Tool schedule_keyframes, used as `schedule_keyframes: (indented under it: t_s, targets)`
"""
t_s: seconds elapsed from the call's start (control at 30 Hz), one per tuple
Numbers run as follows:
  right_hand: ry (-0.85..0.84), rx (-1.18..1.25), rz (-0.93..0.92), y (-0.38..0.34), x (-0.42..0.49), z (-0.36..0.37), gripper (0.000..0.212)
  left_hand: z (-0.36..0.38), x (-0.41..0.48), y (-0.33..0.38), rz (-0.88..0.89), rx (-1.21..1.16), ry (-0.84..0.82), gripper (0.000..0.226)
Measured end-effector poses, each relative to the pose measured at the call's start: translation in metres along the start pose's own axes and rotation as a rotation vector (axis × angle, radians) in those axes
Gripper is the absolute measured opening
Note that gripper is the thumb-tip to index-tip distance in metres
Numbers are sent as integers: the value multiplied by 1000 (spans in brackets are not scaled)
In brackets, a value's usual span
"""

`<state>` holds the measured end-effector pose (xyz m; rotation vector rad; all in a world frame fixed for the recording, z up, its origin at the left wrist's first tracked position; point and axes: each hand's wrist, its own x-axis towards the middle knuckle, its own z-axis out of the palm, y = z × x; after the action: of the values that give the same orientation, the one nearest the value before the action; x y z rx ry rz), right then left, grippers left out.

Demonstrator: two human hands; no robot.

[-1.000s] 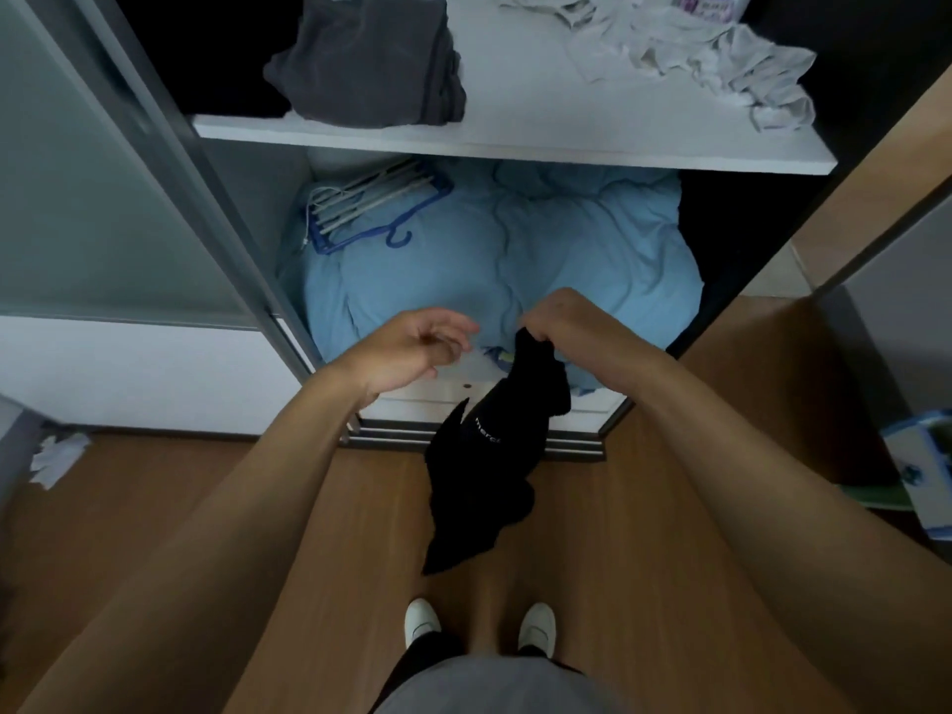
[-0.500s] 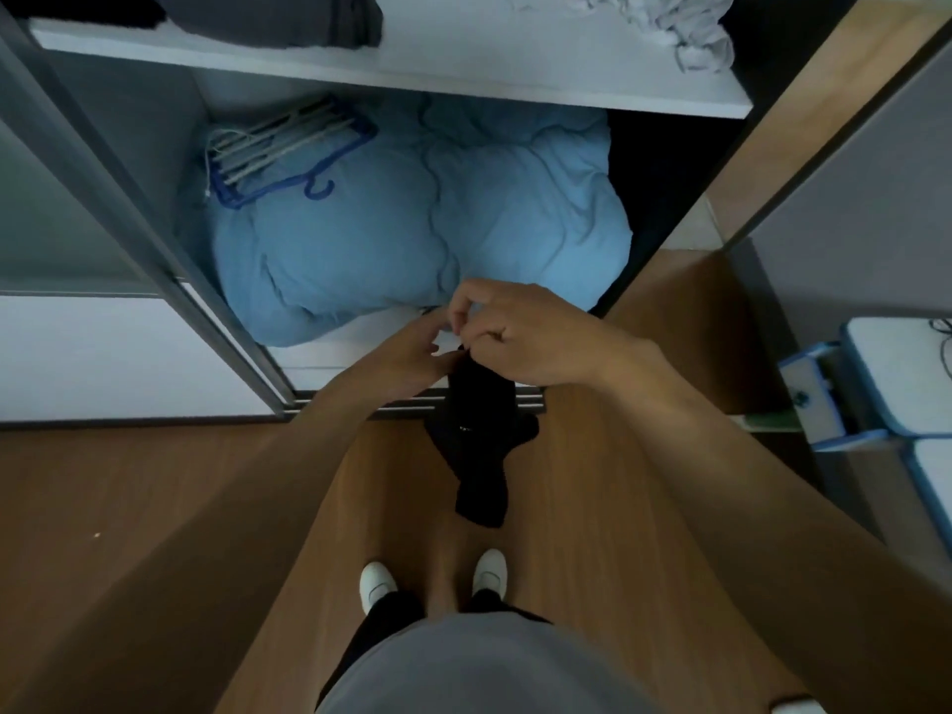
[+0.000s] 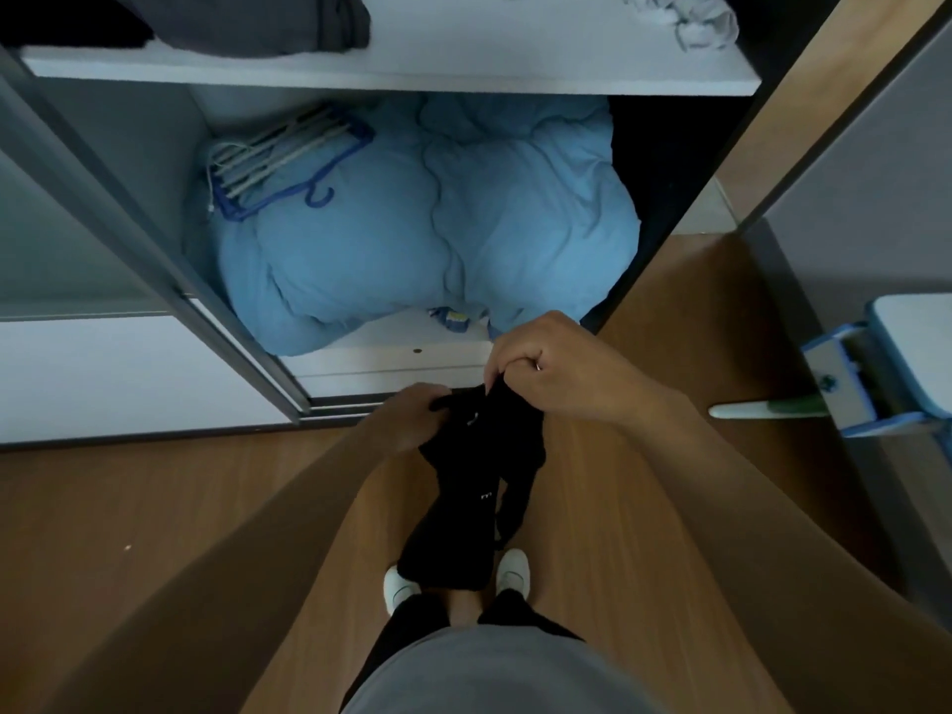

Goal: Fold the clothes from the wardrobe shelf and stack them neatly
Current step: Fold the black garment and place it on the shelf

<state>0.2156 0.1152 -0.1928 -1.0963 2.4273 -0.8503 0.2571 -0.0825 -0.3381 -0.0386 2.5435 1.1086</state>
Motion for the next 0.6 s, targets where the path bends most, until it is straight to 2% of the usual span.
schedule_keyframes:
  t_s: [0.07, 0.17, 0.23, 0.33, 0.43, 0.53, 0.6]
  targets:
    - [58, 121, 69, 13, -4, 6, 31, -10, -3, 3, -143, -186, 151, 35]
    - [210, 309, 266, 39, -10, 21, 32, -32, -17, 28, -165, -487, 414, 31]
    - [212, 439, 382, 53, -12, 36, 31, -43, -26, 54, -114, -644, 443, 28]
    - [145, 669, 429, 60, -8, 66, 22, -49, -37, 86, -15, -671, 355, 30]
    - [79, 552, 405, 56, 6, 89, 39, -49, -46, 97, 60, -548, 242, 29]
    - [90, 228, 364, 42, 17, 99, 18, -53, -54, 100, 122, -480, 207, 30]
    - [123, 144, 340, 37, 20, 101, 15, -58, -59, 102, 146, -463, 215, 30]
